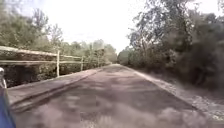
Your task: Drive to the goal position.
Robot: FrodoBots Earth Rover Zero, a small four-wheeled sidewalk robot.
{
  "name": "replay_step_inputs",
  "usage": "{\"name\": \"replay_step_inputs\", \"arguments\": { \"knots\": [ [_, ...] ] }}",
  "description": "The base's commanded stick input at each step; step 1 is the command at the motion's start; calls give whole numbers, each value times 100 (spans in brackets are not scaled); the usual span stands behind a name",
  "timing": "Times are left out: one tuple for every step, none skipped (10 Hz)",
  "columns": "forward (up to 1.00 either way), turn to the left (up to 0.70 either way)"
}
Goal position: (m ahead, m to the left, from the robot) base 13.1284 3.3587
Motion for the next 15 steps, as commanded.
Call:
{"name": "replay_step_inputs", "arguments": {
  "knots": [
    [70, 0],
    [70, 0],
    [70, 0],
    [70, 0],
    [70, 0],
    [70, 0],
    [70, 0],
    [70, 0],
    [70, 0],
    [70, 0],
    [70, 0],
    [70, 0],
    [70, 0],
    [70, 0],
    [70, 0]
  ]
}}
